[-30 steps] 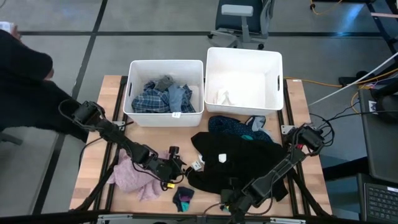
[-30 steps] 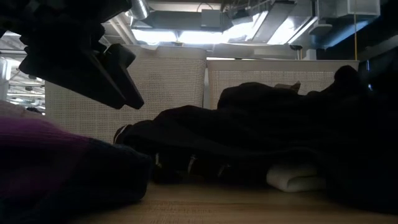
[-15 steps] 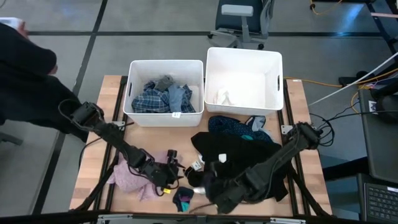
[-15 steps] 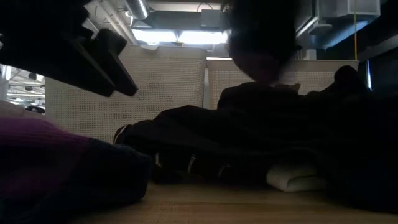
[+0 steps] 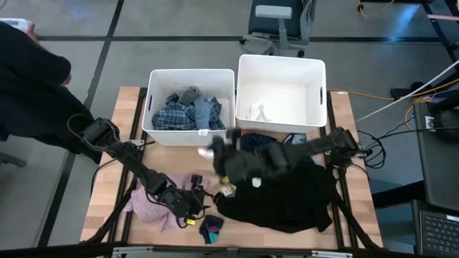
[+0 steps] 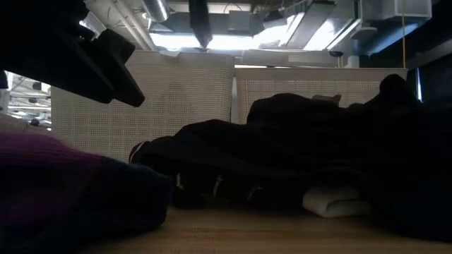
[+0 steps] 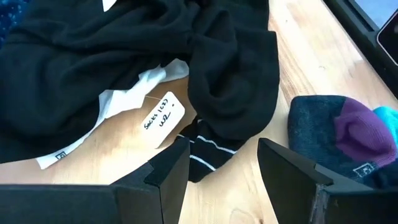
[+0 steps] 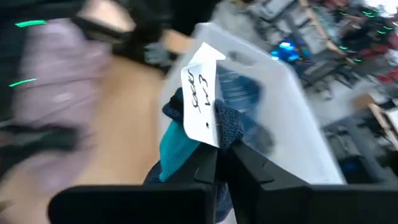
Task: Sort clothes
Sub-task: Put the right dark blue sock into the left white bin
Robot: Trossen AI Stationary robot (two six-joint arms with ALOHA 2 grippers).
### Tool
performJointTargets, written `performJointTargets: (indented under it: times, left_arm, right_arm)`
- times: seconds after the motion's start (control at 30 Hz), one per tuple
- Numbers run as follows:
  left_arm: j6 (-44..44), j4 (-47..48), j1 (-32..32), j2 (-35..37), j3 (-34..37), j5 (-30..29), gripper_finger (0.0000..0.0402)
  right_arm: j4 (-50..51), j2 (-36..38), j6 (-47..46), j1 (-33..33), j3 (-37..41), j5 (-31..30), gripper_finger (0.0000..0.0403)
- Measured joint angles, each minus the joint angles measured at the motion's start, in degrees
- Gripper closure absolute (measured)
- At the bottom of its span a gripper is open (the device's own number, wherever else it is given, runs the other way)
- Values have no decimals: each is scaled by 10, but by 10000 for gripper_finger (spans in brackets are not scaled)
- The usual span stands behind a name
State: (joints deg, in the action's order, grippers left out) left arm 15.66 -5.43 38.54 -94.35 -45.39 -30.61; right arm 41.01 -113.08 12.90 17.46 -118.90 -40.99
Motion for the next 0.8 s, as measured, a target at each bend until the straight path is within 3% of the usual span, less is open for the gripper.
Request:
performJointTargets:
  times: [0.3, 0.57, 0.67, 0.8]
  left_arm:
    - [18, 1, 0, 0, 0, -2, 222]
    - [26, 0, 0, 0, 0, -2, 222]
    - [26, 0, 0, 0, 0, -2, 222]
    - [26, 0, 0, 0, 0, -2, 222]
  right_arm:
    - [-104, 0, 33, -149, 0, 42, 376]
    - [-108, 0, -136, -253, 9, 176, 366]
    - [-108, 0, -218, -279, 19, 197, 366]
    - [-109, 0, -243, -299, 34, 220, 361]
